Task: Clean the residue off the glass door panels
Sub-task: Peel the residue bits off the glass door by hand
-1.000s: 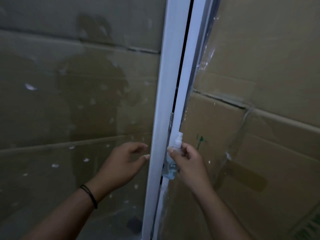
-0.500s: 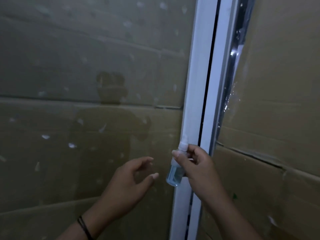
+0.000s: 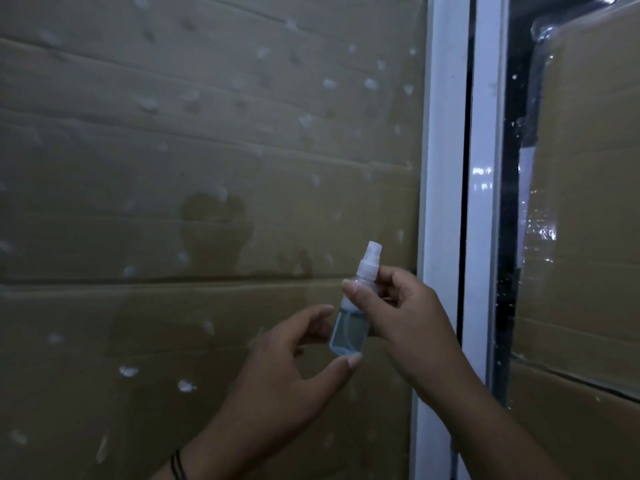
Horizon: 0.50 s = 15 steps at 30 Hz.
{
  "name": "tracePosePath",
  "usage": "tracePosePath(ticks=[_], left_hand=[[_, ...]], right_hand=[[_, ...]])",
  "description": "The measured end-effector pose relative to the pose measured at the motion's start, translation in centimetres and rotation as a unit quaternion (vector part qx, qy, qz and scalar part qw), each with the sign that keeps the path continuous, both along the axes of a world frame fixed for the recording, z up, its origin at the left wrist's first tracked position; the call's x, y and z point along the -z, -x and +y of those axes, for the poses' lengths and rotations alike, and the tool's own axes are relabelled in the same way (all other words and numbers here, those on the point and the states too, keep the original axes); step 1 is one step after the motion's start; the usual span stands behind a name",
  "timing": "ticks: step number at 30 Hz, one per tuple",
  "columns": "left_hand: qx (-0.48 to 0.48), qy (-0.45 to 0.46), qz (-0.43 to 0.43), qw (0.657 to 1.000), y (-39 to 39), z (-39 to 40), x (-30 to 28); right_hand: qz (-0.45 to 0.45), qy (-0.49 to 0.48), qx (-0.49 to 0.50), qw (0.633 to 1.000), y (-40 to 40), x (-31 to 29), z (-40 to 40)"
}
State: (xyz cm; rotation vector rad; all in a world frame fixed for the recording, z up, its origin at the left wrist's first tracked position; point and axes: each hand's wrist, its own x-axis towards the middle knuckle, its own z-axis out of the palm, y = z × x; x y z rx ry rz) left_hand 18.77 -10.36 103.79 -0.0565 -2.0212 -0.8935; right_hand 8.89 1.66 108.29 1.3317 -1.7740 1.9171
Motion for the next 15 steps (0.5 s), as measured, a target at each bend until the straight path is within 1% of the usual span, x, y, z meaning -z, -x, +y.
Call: tracePosePath(ticks=[5,9,12,15], left_hand=[[-0.014,-0.012,0.046,0.999,0.7,-0.2,-2.4],[0.013,-0.026,0.067,0.997,1.7,0.4,-3.9],[0.015,-0.017,0.081,0.996,2.4,0.9,-4.8],[0.009,-0.001,0.104,0.995,3.0,1.4,-5.6]], right_hand=[[0.038,0.024,-0.041,0.998,0.3,-2.2,-0.8],[0.065,0.031,-0.056,0.996,1.4,-3.7,-0.7],[0.068,0.025,-0.047,0.996,2.4,-4.6,-0.4],[0.090,0.036,-0.070,0.993,3.1,-5.5,0.0]])
